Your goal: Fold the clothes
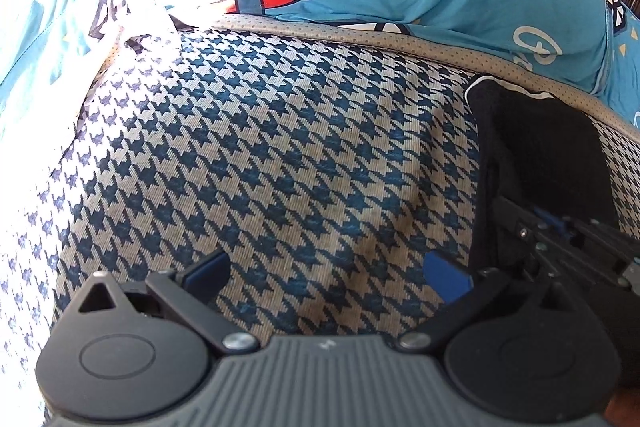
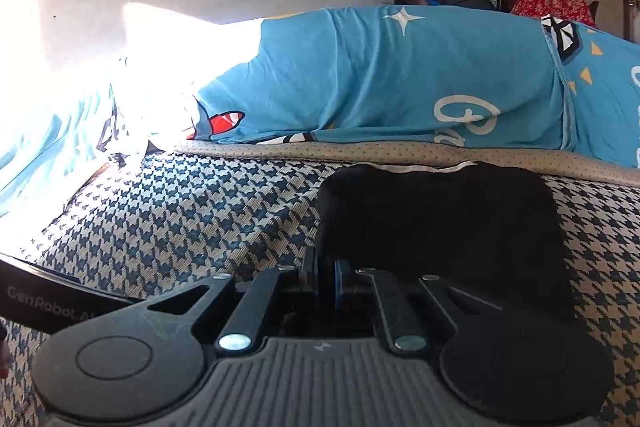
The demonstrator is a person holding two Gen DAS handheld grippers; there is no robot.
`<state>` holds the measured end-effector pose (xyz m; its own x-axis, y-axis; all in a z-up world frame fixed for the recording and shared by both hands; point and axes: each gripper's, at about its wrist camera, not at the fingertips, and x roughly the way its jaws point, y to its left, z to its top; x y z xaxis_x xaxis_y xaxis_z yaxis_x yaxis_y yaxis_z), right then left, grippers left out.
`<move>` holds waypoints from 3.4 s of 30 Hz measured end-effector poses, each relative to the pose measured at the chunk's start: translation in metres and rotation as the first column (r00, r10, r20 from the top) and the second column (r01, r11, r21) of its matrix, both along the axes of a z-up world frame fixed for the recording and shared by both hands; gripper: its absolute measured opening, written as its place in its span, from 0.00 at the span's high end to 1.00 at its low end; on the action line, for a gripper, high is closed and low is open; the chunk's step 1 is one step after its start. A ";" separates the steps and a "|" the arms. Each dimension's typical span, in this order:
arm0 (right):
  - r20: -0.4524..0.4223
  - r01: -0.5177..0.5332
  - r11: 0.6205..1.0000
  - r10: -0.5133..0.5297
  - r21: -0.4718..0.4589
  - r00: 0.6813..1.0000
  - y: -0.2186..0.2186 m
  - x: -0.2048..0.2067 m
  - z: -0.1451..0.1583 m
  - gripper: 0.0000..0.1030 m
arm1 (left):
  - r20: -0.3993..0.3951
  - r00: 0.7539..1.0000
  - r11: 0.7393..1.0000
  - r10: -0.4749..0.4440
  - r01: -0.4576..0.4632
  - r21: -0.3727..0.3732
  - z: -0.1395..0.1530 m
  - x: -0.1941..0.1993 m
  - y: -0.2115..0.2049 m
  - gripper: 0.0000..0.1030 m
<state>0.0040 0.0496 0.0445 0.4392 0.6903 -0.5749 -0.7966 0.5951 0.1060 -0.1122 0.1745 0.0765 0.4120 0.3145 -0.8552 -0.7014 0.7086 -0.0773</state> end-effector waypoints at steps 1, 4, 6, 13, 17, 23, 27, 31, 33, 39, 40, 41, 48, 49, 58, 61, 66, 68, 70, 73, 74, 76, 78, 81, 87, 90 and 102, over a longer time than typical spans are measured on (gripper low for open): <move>-0.031 -0.017 1.000 0.017 -0.023 0.999 0.002 -0.001 -0.004 0.87 | 0.003 1.000 1.000 0.002 -0.002 -0.003 0.001 0.000 0.000 0.00; -0.070 -0.032 0.999 0.031 -0.010 0.997 -0.003 0.000 -0.002 0.81 | 0.011 1.000 1.000 -0.001 0.001 0.000 0.004 0.002 -0.001 0.00; -0.100 -0.049 0.999 0.050 0.017 0.994 -0.010 0.003 0.005 0.75 | 0.013 1.000 1.000 -0.002 0.002 0.002 0.004 0.003 -0.003 0.00; -0.093 -0.076 0.996 0.081 0.050 0.992 -0.039 0.012 0.025 0.68 | 0.028 1.000 1.000 -0.006 0.006 -0.001 0.006 0.013 -0.009 0.00; -0.066 0.000 0.999 0.004 0.054 0.998 -0.056 0.030 0.030 0.68 | 0.040 0.999 1.000 -0.007 0.008 -0.016 0.007 0.022 -0.013 0.00; -0.031 0.159 0.986 -0.157 0.050 0.987 -0.076 0.065 0.029 0.68 | 0.063 0.998 0.999 -0.016 0.019 -0.047 0.007 0.037 -0.021 0.00; -0.030 0.219 0.975 -0.218 0.041 0.975 -0.081 0.080 0.025 0.67 | 0.070 0.997 0.998 -0.026 0.031 -0.063 0.005 0.049 -0.026 0.00; -0.090 0.220 0.975 -0.217 0.029 0.972 -0.078 0.086 0.022 0.67 | 0.063 0.997 0.997 -0.034 0.038 -0.069 0.001 0.057 -0.027 0.00; -0.103 0.189 0.981 -0.184 0.033 0.977 -0.076 0.083 0.023 0.67 | 0.066 0.997 0.997 -0.032 0.037 -0.074 -0.001 0.059 -0.026 0.00; -0.046 0.086 0.996 -0.087 -0.035 0.995 -0.064 0.064 0.020 0.67 | 0.111 0.994 0.995 -0.014 0.024 -0.092 0.001 0.063 -0.024 0.00; -0.051 0.070 0.996 -0.072 -0.047 0.996 -0.063 0.062 0.018 0.67 | 0.112 0.994 0.995 -0.018 0.028 -0.091 0.001 0.065 -0.025 0.00; -0.056 0.053 0.997 -0.057 -0.058 0.997 -0.062 0.060 0.016 0.67 | 0.107 0.994 0.996 -0.024 0.033 -0.088 0.000 0.067 -0.026 0.00; -0.035 -0.129 0.980 0.125 -0.152 0.992 -0.052 0.023 0.007 0.67 | 0.009 0.999 0.998 -0.035 0.036 -0.055 -0.016 0.078 -0.028 0.00; -0.039 -0.156 0.975 0.151 -0.158 0.988 -0.052 0.018 0.007 0.67 | -0.001 0.999 0.998 -0.033 0.033 -0.049 -0.018 0.077 -0.028 0.00; -0.054 -0.198 0.976 0.194 -0.089 0.980 -0.076 0.011 0.025 0.67 | -0.012 0.999 0.999 -0.032 0.033 0.006 -0.011 0.066 -0.031 0.00; -0.051 -0.141 0.987 0.138 -0.077 0.989 -0.095 0.018 0.034 0.67 | -0.010 0.999 0.999 -0.037 0.037 0.028 -0.009 0.062 -0.034 0.00; -0.061 -0.041 0.995 0.036 -0.086 0.997 -0.133 0.019 0.038 0.67 | -0.028 0.996 0.990 -0.086 0.088 0.114 -0.002 0.055 -0.052 0.00; -0.068 -0.009 0.996 0.003 -0.092 0.998 -0.147 0.016 0.039 0.67 | -0.025 0.995 0.987 -0.097 0.099 0.129 0.001 0.050 -0.058 0.00; -0.071 0.011 0.995 -0.018 -0.101 0.997 -0.159 0.009 0.040 0.66 | -0.017 0.994 0.986 -0.103 0.105 0.133 0.003 0.045 -0.062 0.00; -0.062 0.032 0.992 -0.040 -0.120 0.997 -0.172 -0.004 0.039 0.61 | -0.013 0.995 0.986 -0.096 0.096 0.139 0.006 0.036 -0.065 0.00; -0.060 0.042 0.991 -0.050 -0.125 0.997 -0.175 -0.008 0.040 0.60 | -0.014 0.996 0.986 -0.088 0.089 0.142 0.007 0.031 -0.066 0.00; -0.066 0.059 0.990 -0.068 -0.130 0.996 -0.184 -0.015 0.040 0.59 | -0.008 0.997 0.988 -0.074 0.075 0.133 0.008 0.021 -0.066 0.00; -0.072 0.088 0.988 -0.098 -0.130 0.993 -0.196 -0.021 0.041 0.58 | 0.009 0.998 0.991 -0.068 0.067 0.112 0.009 0.009 -0.066 0.00; -0.079 0.134 0.981 -0.146 -0.137 0.986 -0.212 -0.032 0.041 0.55 | 0.021 0.997 0.993 -0.073 0.071 0.093 0.009 -0.007 -0.071 0.00; -0.080 0.203 0.964 -0.219 -0.172 0.972 -0.239 -0.053 0.036 0.52 | 0.025 0.995 0.993 -0.097 0.095 0.069 0.006 -0.036 -0.089 0.00; -0.077 0.220 0.957 -0.238 -0.189 0.968 -0.246 -0.060 0.032 0.52 | 0.020 0.994 0.993 -0.104 0.102 0.053 0.003 -0.049 -0.098 0.00; -0.141 0.326 0.923 -0.357 -0.204 0.923 -0.258 -0.049 0.017 0.46 | -0.006 0.992 0.992 -0.123 0.123 0.043 -0.010 -0.085 -0.127 0.00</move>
